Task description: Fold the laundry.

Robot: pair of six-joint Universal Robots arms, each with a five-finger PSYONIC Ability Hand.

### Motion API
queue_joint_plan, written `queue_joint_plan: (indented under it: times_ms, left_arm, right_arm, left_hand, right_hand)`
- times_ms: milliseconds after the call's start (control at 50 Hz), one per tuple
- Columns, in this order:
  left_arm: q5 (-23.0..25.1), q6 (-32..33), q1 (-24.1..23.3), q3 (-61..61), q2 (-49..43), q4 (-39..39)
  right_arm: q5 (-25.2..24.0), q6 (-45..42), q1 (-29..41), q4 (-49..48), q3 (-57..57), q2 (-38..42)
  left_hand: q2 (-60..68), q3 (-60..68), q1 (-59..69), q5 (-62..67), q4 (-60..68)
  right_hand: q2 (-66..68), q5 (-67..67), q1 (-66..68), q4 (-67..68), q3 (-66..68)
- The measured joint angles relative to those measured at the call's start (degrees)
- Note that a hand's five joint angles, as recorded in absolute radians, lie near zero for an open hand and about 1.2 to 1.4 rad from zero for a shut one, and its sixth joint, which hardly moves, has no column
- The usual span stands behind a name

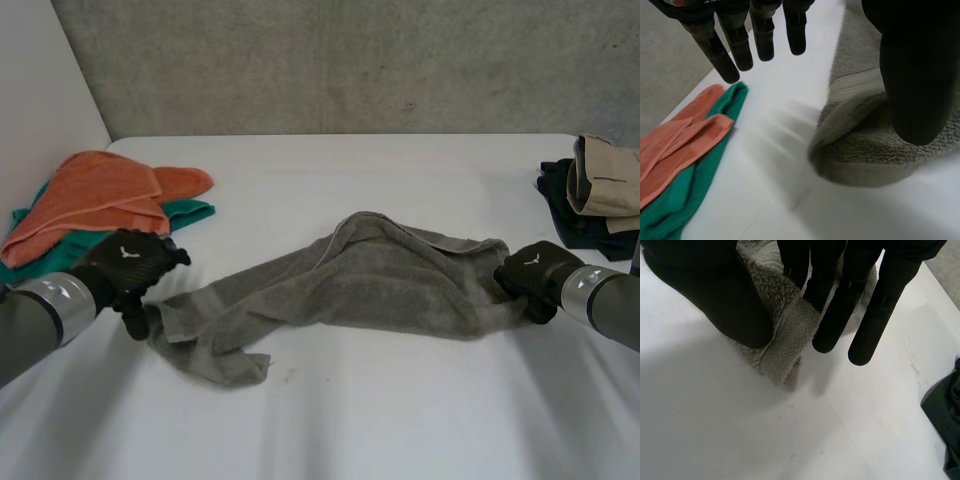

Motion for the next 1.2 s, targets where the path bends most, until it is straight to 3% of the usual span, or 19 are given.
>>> queue_joint_plan:
  times_ms: [100, 200, 220, 280, 440, 540, 580, 640, 700, 820, 920, 1060, 1200]
  left_arm:
    - [-0.3, 1.5, -2.6, 0.8, -3.7, 2.4]
    - [-3.7, 1.5, -6.1, 3.1, -7.8, 3.8]
    - [-4.4, 1.3, -6.5, 3.5, -8.3, 3.9]
    - [-6.0, 0.6, -7.8, 5.0, -9.5, 4.2]
    - [-8.8, -8.5, -9.2, 11.7, -9.0, 4.3]
    - [-12.0, -18.8, -10.5, 18.2, -6.3, 4.1]
    - [-13.5, -22.4, -11.2, 20.7, -5.0, 4.0]
    - [-15.4, -26.4, -12.4, 24.0, -2.9, 3.7]
    - [-16.2, -28.5, -13.6, 26.2, -1.3, 3.1]
    - [-16.2, -30.3, -16.7, 30.7, 3.0, 0.5]
    - [-15.7, -30.8, -18.5, 32.6, 6.7, -1.3]
    - [-14.4, -31.3, -20.6, 33.2, 12.2, -2.3]
    - [-11.7, -31.5, -22.0, 31.2, 17.7, -2.3]
  right_arm:
    - [0.0, 0.3, 0.2, 0.1, 0.2, -0.2]
    - [0.0, 0.5, 0.1, 0.6, 0.4, -0.7]
    - [-0.1, 0.6, 0.1, 0.8, 0.5, -0.9]
    - [-0.2, 0.8, -0.1, 1.6, 0.7, -1.4]
    - [-4.4, -2.0, -0.1, 6.8, 3.9, -4.0]
    - [-11.3, -15.4, -0.8, 12.6, 8.0, -5.6]
    - [-13.4, -21.4, -1.5, 13.9, 8.6, -6.0]
    - [-14.9, -23.2, -2.1, 13.1, 7.3, -6.1]
    - [-15.1, -18.8, -2.3, 10.7, 5.1, -6.4]
    - [-13.6, 11.1, -2.6, 2.2, -2.6, -10.1]
    - [-11.2, 25.6, -1.5, -0.4, -9.2, -9.2]
    - [-5.4, 29.0, 1.8, 3.3, -20.1, -1.9]
    - [-0.3, 26.0, 6.9, 14.7, -39.8, 13.5]
  left_hand:
    - [4.9, 5.1, 5.2, 4.8, 4.8]
    - [10.7, 11.0, 11.5, 10.8, 10.8]
    - [27.1, 27.2, 29.0, 26.1, 26.4]
    - [47.0, 46.9, 49.6, 46.4, 46.8]
    - [52.2, 51.9, 50.7, 49.8, 52.0]
    - [52.2, 51.9, 50.7, 49.8, 52.0]
    - [52.2, 51.9, 50.7, 49.8, 52.0]
    - [52.2, 51.9, 50.7, 49.8, 52.0]
    - [52.2, 51.9, 50.7, 49.8, 52.0]
    - [52.2, 52.1, 50.7, 49.8, 52.0]
    - [52.3, 52.1, 50.7, 49.8, 52.0]
    - [52.3, 52.1, 50.7, 49.8, 52.0]
    - [52.3, 52.1, 50.7, 49.8, 52.0]
  right_hand:
    - [0.0, 0.5, 0.0, 0.0, 0.0]
    - [0.0, 0.5, 0.0, 0.0, 0.0]
    - [0.0, 0.5, 0.0, 0.0, 0.0]
    - [0.0, 0.5, 0.0, 0.0, 0.0]
    - [0.0, 0.5, 0.0, 0.0, 0.0]
    - [-1.6, -0.5, 0.0, -1.9, -1.7]
    - [-18.5, -15.8, -15.5, -18.6, -18.4]
    - [-47.1, -45.3, -39.1, -46.1, -46.0]
    - [-55.0, -53.7, -49.9, -55.7, -55.5]
    - [-55.3, -53.7, -50.3, -56.5, -55.8]
    - [-55.3, -53.7, -50.3, -56.5, -55.8]
    - [-55.3, -53.7, -50.3, -56.5, -55.8]
    - [-55.3, -53.7, -50.3, -56.5, -55.8]
